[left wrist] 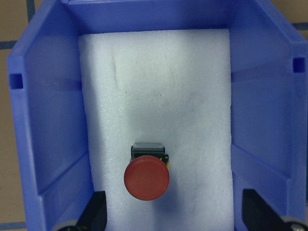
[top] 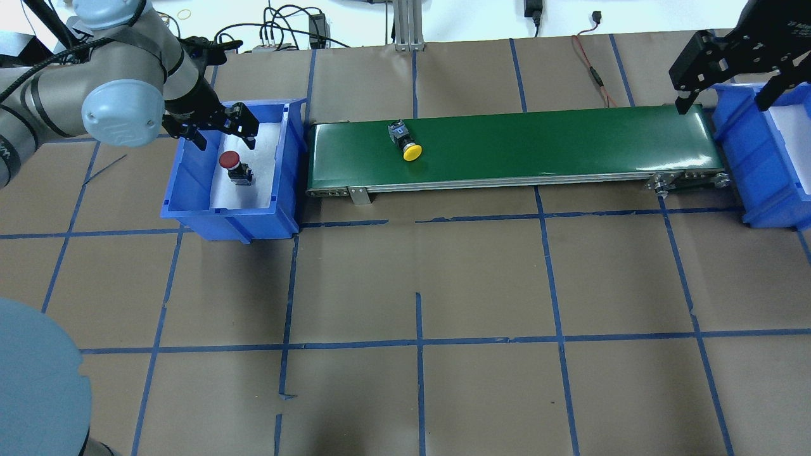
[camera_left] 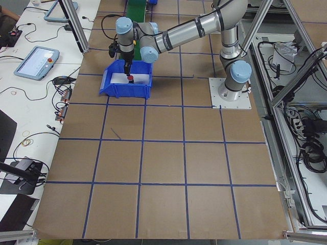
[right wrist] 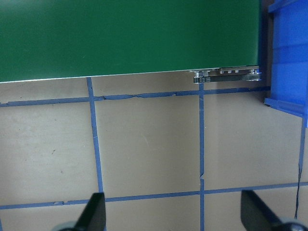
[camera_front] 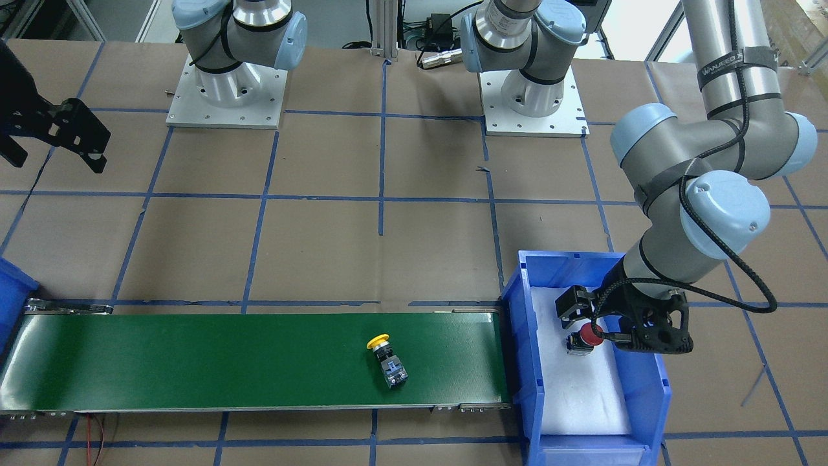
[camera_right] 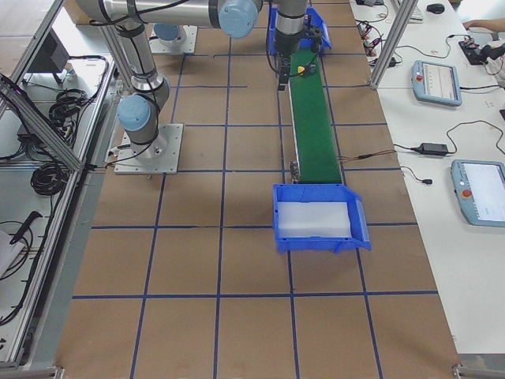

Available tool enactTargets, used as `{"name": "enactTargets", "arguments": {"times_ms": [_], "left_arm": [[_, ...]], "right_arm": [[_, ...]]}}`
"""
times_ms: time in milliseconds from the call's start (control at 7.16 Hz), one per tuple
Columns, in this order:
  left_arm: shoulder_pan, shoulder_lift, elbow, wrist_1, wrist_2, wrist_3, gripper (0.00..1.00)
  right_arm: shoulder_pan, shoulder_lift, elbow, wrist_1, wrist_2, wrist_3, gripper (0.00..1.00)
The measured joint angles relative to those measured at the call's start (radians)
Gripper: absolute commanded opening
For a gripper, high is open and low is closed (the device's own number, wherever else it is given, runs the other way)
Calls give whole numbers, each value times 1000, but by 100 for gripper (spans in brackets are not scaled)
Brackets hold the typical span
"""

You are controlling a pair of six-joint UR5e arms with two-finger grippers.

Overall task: Transport two buttons from left to right
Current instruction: 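Lower the left gripper and grasp the red-capped button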

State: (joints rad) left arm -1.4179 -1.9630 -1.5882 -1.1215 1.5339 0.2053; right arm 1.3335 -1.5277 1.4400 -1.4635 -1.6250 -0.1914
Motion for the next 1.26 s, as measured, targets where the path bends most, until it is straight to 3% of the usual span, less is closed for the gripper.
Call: {"name": "enactTargets", "arguments": {"times_ms": [1257], "left_arm": [[4, -43, -25, 38, 6, 1, 97]], "right_arm": [[38, -25, 35, 4, -2, 10, 100]]}}
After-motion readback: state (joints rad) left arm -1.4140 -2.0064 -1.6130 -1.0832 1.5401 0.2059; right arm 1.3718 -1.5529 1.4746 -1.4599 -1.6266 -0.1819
